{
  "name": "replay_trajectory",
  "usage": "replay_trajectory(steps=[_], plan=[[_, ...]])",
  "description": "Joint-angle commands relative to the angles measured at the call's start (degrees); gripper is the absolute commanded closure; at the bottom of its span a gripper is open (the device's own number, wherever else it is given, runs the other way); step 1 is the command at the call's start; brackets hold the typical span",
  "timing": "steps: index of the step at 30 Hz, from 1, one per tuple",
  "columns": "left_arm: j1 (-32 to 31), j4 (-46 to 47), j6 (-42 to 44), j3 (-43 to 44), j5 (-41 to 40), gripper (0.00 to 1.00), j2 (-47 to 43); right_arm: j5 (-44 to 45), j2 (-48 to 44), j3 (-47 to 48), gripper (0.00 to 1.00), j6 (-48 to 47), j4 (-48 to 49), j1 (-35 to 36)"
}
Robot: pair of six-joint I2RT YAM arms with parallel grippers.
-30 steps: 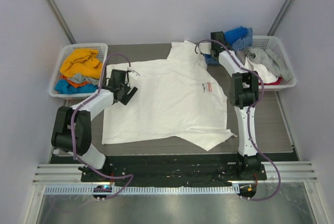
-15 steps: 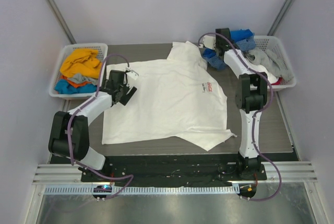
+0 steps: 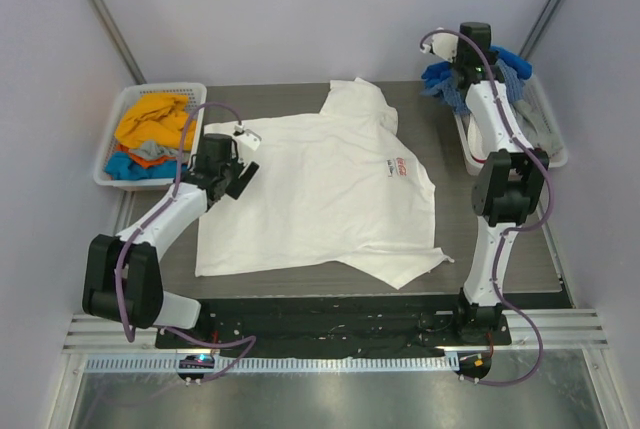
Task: Fold and stack the t-shirts
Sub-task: Flatten out the tshirt
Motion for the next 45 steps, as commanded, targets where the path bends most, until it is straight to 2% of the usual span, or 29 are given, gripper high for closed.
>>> replay_trajectory(steps=[1,11,15,16,18,19,22,25,34,42,45], plan=[[-0.3,1.6,-0.9,-0.3,0.7,0.19,-1.5,3.1,-2.5,3.2,0.99,0.6,3.7,-3.8],[-0.3,1.2,-0.5,-0.1,0.2,0.18,-1.3,3.0,2.3,0.0,0.97,4.8,4.1,-4.6],[-0.2,1.1,0.0,-0.2,-0.1,0.18,-1.0,1.8,2.4,-1.0,0.76,7.5,3.7,-4.6],[-0.3,1.0,-0.1,-0.2,0.1,0.18,-0.9,1.6,2.4,-1.4,0.65,8.3,3.6,-4.6],[-0.2,1.0,-0.6,0.0,0.1,0.18,-0.7,1.3,2.2,-2.5,0.54,8.9,3.6,-4.6],[-0.2,0.8,-0.6,0.0,0.2,0.18,-0.6,1.2,2.1,-3.0,0.40,9.1,3.6,-4.6],[-0.2,0.8,-0.6,-0.1,0.2,0.18,-0.9,0.7,0.8,-4.3,0.22,10.7,3.7,-4.6],[-0.3,0.8,-0.2,-0.2,0.1,0.18,-1.0,-0.4,-1.4,-5.0,0.15,12.6,3.7,-4.6],[-0.3,1.1,-1.2,-0.6,0.9,0.18,-1.1,-3.1,-10.8,-9.6,0.00,18.4,1.6,-4.6],[-0.3,1.0,-1.8,-0.5,1.5,0.18,-1.8,-7.4,-20.9,-14.0,0.00,24.3,-2.7,-4.1],[-0.3,1.0,-2.3,-0.2,1.9,0.18,-1.6,-11.9,-23.1,-14.9,0.00,29.0,-6.7,-3.2]])
